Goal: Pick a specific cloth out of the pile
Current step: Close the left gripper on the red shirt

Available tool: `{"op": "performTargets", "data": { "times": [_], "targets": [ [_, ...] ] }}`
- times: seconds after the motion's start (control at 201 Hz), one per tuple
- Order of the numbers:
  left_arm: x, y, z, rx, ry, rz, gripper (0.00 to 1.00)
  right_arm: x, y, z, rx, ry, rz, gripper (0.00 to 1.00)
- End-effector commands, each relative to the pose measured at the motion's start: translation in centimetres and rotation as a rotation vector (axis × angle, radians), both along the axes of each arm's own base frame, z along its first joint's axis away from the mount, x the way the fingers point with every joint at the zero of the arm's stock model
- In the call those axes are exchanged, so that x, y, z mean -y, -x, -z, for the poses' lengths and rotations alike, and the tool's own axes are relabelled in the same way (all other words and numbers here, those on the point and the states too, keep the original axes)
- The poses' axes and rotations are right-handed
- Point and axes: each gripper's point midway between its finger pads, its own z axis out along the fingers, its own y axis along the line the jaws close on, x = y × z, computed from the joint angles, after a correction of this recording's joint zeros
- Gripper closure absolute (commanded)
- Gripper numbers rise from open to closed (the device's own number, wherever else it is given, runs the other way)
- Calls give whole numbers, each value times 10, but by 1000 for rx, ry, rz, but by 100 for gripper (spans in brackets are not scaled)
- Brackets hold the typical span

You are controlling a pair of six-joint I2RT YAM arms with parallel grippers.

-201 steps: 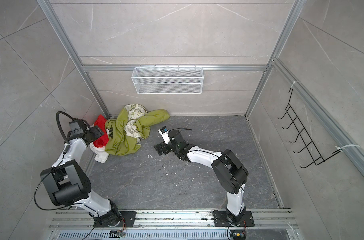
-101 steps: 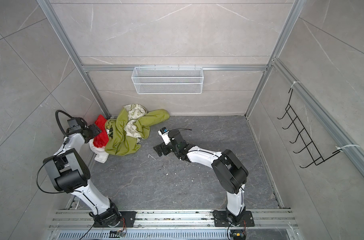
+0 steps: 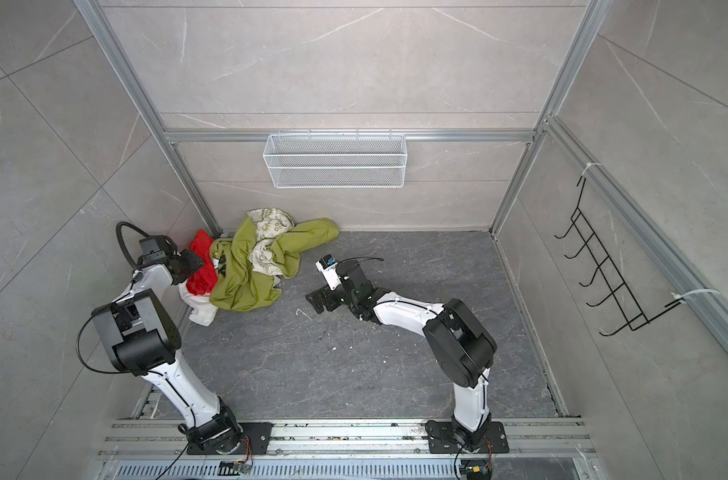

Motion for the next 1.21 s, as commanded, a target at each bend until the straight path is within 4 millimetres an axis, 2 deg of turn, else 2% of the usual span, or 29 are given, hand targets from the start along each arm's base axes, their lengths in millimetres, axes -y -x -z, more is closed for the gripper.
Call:
{"op": "performTargets", "data": {
  "times": [0.0, 0.428, 0.687, 0.892, 1.021, 1.206],
  "targets": [
    [-5, -12, -16, 59, 5, 3, 56, -6, 3, -5, -13, -19, -13, 1],
    [-1, -15, -16, 66, 25, 18, 90, -8, 6, -6, -11, -13, -12, 1],
    [0, -15, -25, 83, 30, 20, 100, -8, 7, -7, -8, -11, -9, 1],
    [2, -14, -33, 98, 26, 29, 100, -9, 9, -10, -4, -11, -10, 1],
    [2, -15, -26, 83, 29, 34, 100, -10, 10, -10, -2, -10, -13, 1],
    [4, -17, -18, 73, 46, 45, 70, -11, 11, -11, -3, -11, -15, 1]
  ]
}}
